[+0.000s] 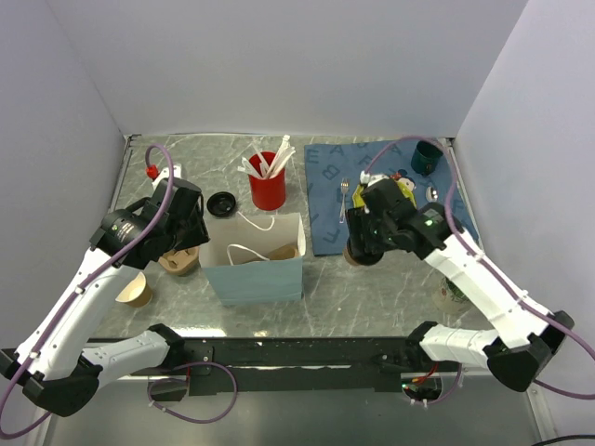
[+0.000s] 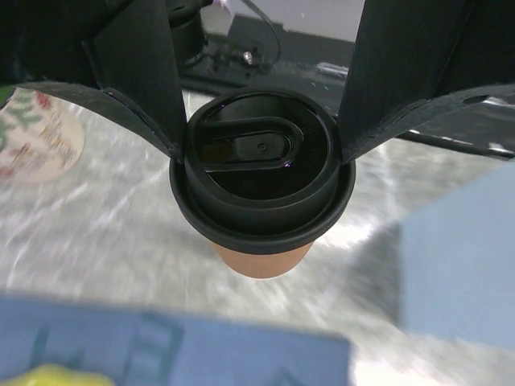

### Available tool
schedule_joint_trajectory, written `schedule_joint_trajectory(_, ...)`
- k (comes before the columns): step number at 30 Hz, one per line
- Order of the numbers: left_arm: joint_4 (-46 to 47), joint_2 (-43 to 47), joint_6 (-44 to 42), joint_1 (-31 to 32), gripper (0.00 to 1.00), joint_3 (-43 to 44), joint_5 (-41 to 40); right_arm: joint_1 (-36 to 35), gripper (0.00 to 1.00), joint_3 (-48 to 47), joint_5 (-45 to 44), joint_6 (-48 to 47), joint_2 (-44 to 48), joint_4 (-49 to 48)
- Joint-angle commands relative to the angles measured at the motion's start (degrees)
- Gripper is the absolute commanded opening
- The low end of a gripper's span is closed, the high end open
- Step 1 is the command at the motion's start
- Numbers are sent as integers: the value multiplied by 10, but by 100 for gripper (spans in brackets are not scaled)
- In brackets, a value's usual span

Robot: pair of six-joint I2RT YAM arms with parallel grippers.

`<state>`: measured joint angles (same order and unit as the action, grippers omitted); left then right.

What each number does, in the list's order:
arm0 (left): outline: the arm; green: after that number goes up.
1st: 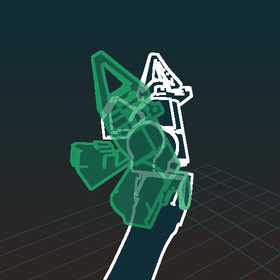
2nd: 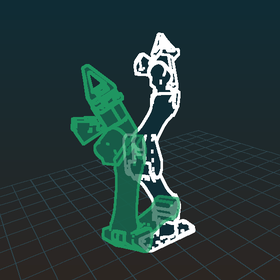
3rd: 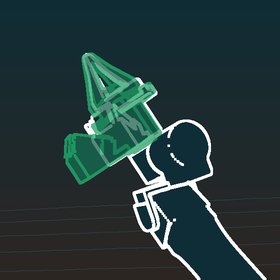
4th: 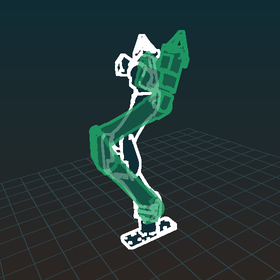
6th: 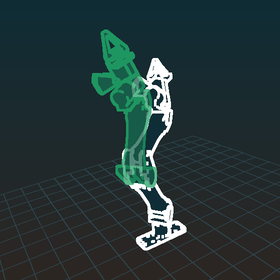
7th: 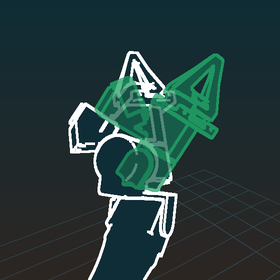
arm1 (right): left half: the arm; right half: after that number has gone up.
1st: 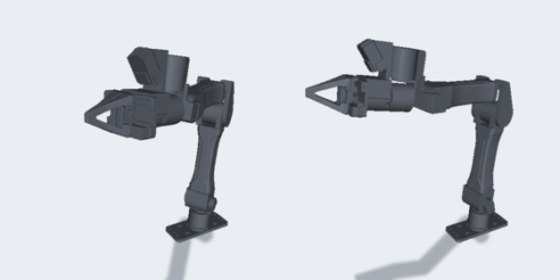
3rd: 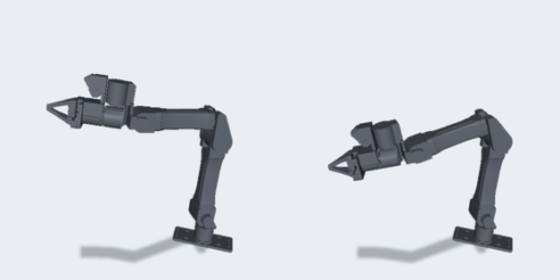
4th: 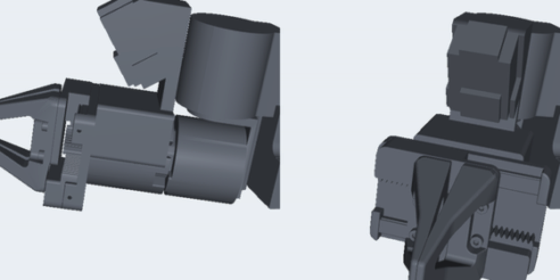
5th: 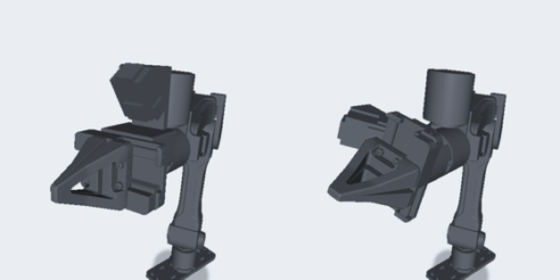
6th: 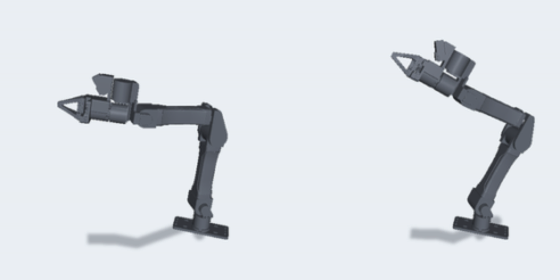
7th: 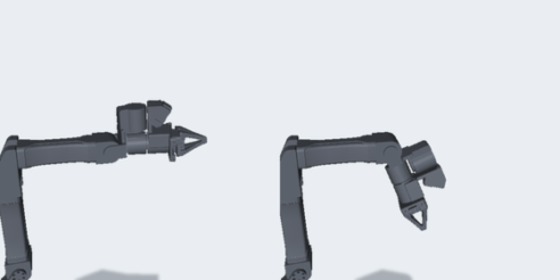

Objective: Pack the takeout coffee

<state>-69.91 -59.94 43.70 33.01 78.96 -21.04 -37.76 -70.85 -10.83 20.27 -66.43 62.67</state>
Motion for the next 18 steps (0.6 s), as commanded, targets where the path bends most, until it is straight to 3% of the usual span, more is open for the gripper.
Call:
schedule_joint_trajectory(1, 19, 5, -16, -4, 36, -5, 13, -3, 53, -98, 23, -54, 26, 24)
schedule_joint_trajectory(5, 33, -4, -34, -4, 12, 1, 48, -3, 49, -179, 77, -120, 52, 7)
schedule_joint_trajectory(12, 91, 12, -43, -3, 9, -16, 131, -5, 44, -251, 278, -219, 101, -64)
schedule_joint_trajectory(18, 94, 11, -44, -4, 12, -7, 149, -34, 44, -223, 348, -218, 120, -122)
